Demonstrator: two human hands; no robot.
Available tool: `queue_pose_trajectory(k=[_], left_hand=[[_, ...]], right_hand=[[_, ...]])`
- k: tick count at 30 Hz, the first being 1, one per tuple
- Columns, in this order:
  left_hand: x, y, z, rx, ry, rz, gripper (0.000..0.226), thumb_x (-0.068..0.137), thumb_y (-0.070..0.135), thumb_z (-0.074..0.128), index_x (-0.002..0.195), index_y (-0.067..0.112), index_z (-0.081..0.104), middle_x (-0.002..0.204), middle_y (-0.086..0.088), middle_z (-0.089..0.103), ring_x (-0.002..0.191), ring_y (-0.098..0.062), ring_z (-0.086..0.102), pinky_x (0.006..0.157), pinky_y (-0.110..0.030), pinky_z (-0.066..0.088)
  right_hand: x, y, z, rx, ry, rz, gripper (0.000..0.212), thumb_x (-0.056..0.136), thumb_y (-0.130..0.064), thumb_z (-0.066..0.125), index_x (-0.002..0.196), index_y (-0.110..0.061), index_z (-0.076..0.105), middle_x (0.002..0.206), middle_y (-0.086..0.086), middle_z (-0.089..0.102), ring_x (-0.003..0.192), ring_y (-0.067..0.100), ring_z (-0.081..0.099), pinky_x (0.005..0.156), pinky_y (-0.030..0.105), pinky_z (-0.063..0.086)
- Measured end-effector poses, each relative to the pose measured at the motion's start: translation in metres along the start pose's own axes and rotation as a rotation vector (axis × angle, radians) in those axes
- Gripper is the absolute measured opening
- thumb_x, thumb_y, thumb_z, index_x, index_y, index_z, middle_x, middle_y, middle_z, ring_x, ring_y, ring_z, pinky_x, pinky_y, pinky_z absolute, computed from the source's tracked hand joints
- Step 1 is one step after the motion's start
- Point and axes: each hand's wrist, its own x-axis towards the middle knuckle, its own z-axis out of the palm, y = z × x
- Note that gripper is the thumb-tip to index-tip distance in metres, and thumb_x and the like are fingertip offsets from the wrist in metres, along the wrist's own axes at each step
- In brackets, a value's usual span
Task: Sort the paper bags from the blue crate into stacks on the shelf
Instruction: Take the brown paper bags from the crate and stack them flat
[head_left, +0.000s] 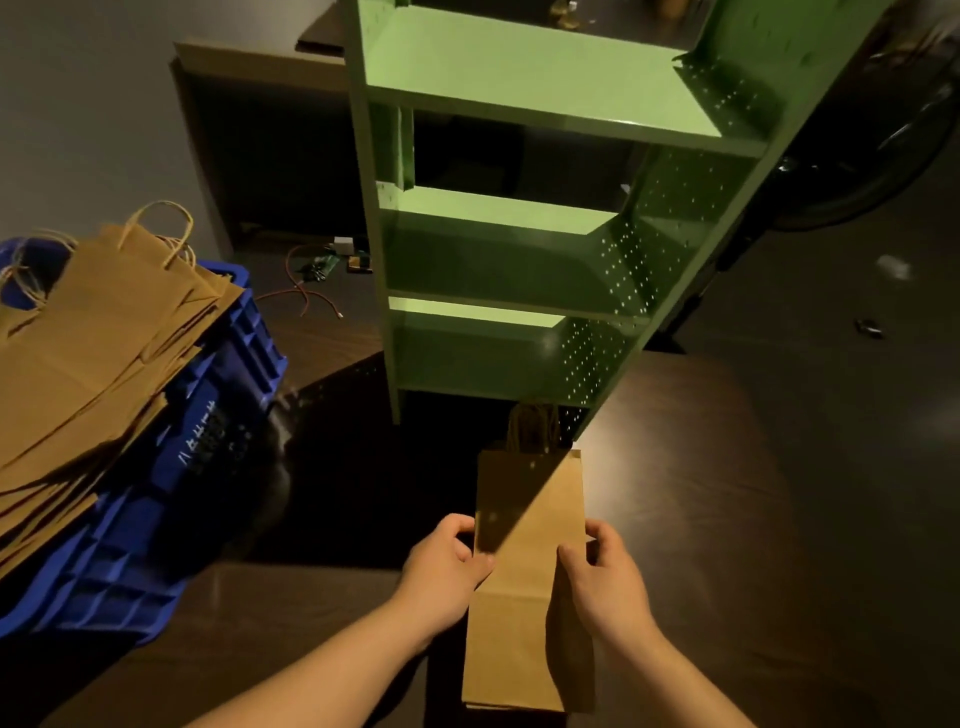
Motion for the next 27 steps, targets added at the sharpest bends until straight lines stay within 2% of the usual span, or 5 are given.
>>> queue_pose_trajectory(k=[9, 15, 19, 22, 27], left_hand=[[0.017, 0.005, 0.030, 0.116, 0.077, 0.002, 0.025, 0.095, 0.037, 0.070, 0.110, 0.030, 0.051, 0.106, 0.013, 0.059, 0.094, -0.006, 0.057, 0.064, -0.013, 0.039], [0.023, 0.002, 0.035, 0.129, 0.147, -0.062, 0.046, 0.092, 0.039, 0.074, 0.128, 0.019, 0.053, 0.112, 0.005, 0.052, 0.098, -0.009, 0.049, 0.078, -0.023, 0.041], [0.025, -0.001, 0.032, 0.091, 0.104, -0.085, 0.050, 0.090, 0.045, 0.075, 0.125, 0.019, 0.052, 0.111, 0.007, 0.052, 0.101, -0.011, 0.052, 0.081, -0.025, 0.045], [0.028, -0.001, 0.025, 0.051, 0.110, -0.108, 0.034, 0.096, 0.036, 0.067, 0.121, 0.018, 0.052, 0.114, 0.002, 0.059, 0.099, -0.015, 0.058, 0.081, -0.030, 0.050], [0.024, -0.001, -0.006, -0.077, 0.105, -0.079, 0.031, 0.103, 0.049, 0.050, 0.114, 0.020, 0.052, 0.102, -0.003, 0.060, 0.085, -0.016, 0.060, 0.068, -0.029, 0.045]], right_hand=[[0.033, 0.019, 0.001, -0.032, 0.112, 0.055, 0.034, 0.101, -0.033, 0.060, 0.134, -0.026, 0.055, 0.113, 0.004, 0.066, 0.072, 0.013, 0.071, 0.047, 0.018, 0.047], [0.042, 0.024, 0.006, -0.039, 0.118, 0.077, 0.036, 0.100, -0.035, 0.063, 0.133, -0.023, 0.055, 0.106, 0.003, 0.067, 0.069, 0.014, 0.071, 0.048, 0.022, 0.049], [0.037, 0.017, 0.004, -0.074, 0.135, 0.058, 0.044, 0.099, -0.035, 0.063, 0.138, -0.019, 0.051, 0.130, 0.005, 0.049, 0.096, 0.019, 0.066, 0.073, 0.034, 0.061], [0.031, 0.005, 0.003, -0.174, 0.220, -0.001, 0.050, 0.099, -0.031, 0.063, 0.144, -0.018, 0.046, 0.143, 0.009, 0.040, 0.135, 0.026, 0.038, 0.108, 0.041, 0.043], [0.018, -0.029, 0.011, -0.259, 0.245, -0.210, 0.042, 0.099, -0.028, 0.061, 0.139, -0.024, 0.050, 0.135, 0.000, 0.041, 0.132, 0.018, 0.031, 0.109, 0.034, 0.029]])
